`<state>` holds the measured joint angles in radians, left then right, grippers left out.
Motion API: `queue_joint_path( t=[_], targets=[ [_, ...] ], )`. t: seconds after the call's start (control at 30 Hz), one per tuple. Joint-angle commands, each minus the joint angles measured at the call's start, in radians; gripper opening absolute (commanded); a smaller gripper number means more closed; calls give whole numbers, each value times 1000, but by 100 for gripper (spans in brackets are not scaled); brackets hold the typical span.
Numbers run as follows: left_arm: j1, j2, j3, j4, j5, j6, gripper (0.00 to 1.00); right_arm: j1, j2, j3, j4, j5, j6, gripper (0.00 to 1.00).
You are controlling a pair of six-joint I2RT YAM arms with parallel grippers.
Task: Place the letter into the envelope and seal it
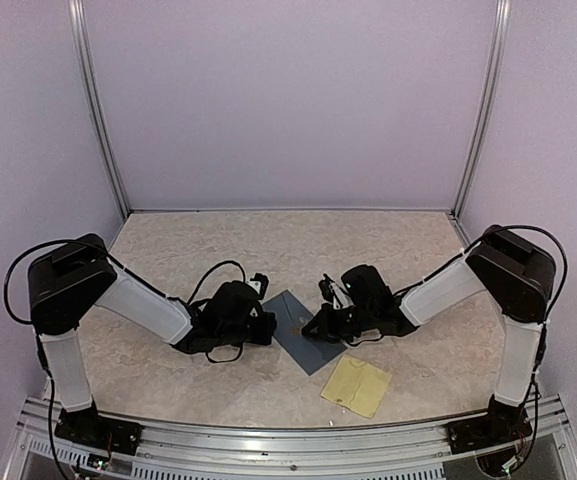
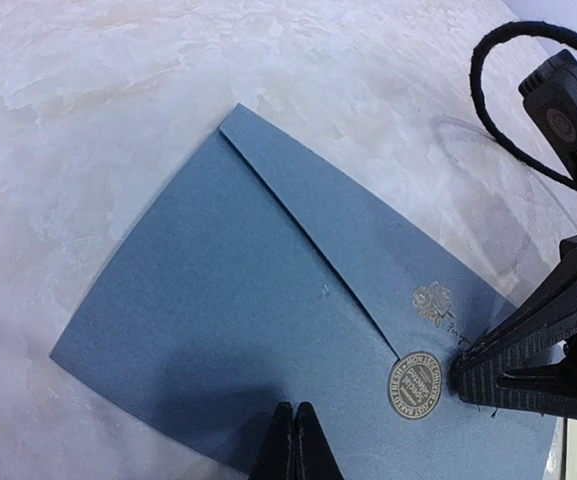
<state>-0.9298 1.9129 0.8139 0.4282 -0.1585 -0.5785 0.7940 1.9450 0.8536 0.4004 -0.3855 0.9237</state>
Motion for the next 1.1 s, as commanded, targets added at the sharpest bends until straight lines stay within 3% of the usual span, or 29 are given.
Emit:
queue_joint_path(
  t=[0.0, 0.23, 0.37, 0.47, 0.6, 0.67, 0.8, 1.07],
  targets=[
    [2, -17, -41, -64, -21, -6, 0, -19, 5, -46, -119, 48, 25, 3],
    [-19, -85, -70, -69, -28, -23, 0, -19, -96, -78, -109, 16, -20, 6],
    [-38, -178, -58, -117, -48, -23, 1, -18, -213, -101, -114, -27, -78, 18],
    [-47, -271, -55, -159, -76, -22, 17, -14, -304, -104, -162, -33, -142, 30],
    [-38, -396, -61, -212, -129, -18, 66, -13, -437, -104, -271, 54, -230, 60],
    [-12, -441, -56, -234, -127, -9, 82, -16, -487, -97, -323, 127, -274, 77],
    [78, -489, -32, -264, -87, 32, 94, -37, -516, -66, -388, 243, -367, 95],
    [416, -557, -126, -159, 26, 111, 98, -223, -510, -107, -351, 327, -487, 100]
  ],
)
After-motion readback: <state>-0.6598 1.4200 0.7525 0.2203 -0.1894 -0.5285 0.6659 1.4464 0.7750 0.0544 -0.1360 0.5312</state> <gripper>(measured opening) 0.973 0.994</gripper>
